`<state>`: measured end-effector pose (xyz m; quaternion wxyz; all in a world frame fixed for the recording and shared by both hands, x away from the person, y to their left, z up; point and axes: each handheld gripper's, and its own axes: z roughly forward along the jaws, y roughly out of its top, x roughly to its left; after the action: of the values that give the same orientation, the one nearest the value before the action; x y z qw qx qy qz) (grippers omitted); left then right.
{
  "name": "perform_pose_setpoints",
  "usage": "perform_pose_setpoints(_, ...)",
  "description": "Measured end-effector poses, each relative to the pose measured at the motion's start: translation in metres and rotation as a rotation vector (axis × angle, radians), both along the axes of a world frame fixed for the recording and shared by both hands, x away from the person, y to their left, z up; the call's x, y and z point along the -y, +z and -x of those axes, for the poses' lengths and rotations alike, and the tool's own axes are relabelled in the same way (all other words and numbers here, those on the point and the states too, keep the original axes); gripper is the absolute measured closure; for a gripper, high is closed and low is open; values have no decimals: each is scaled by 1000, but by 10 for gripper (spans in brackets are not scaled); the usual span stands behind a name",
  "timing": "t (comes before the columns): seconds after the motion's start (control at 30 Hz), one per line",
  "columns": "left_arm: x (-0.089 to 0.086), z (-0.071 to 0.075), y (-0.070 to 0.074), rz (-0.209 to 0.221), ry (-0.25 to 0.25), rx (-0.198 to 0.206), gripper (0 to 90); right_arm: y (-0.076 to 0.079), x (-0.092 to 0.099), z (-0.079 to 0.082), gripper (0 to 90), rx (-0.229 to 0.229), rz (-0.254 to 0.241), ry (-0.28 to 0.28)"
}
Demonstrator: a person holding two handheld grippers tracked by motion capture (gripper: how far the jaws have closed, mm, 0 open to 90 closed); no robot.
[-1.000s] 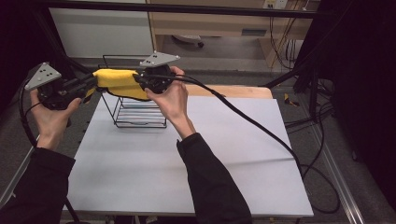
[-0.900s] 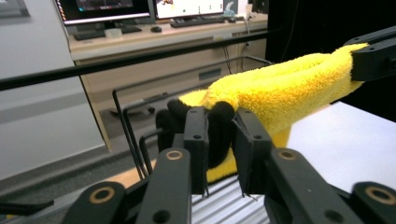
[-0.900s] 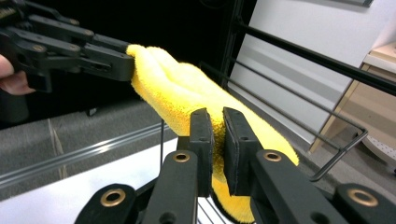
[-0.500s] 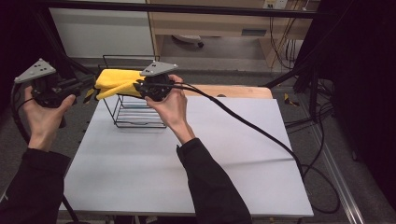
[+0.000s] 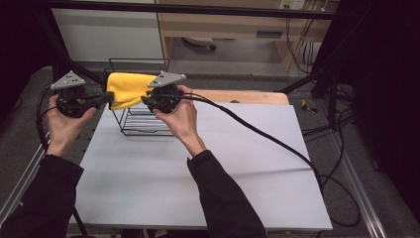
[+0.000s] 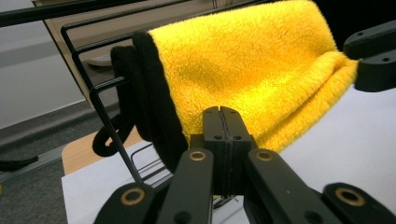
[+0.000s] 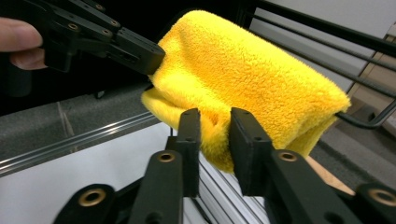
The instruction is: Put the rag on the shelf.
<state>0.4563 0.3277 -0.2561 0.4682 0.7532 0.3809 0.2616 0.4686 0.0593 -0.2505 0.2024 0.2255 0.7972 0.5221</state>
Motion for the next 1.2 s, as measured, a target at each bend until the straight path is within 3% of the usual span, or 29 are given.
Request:
perform_pose_setpoints(0.17, 2, -4, -6, -17, 7, 0, 900, 2, -1, -1, 645, 7, -40, 10)
perform_pose_setpoints(0.4, 3, -6, -12, -17, 10, 3, 900, -17, -6, -8, 876, -64, -43, 0)
perform_pose_setpoints(0.53, 2, -9, -18, -12, 11, 0, 900, -30, -4, -16, 900, -100, -54, -34)
perform_pose_setpoints(0.7, 1, -13, -23, 7, 19, -4, 899, -39, -4, -23, 900, -92, -57, -52)
perform_pose_setpoints(0.83, 0, -12, -24, 20, 15, 2, 899, -40, -3, -23, 863, -82, -62, -35)
perform_pose_setpoints(0.97, -2, -6, -24, 20, 7, 3, 890, -37, 4, -16, 770, -66, -61, -14)
perform_pose_setpoints(1.03, -3, -1, -25, 21, 2, 6, 861, -35, 8, -12, 726, -49, -47, -3)
perform_pose_setpoints(1.2, -7, 11, -29, 18, -4, -7, 737, -32, 23, 2, 607, -68, -55, 25)
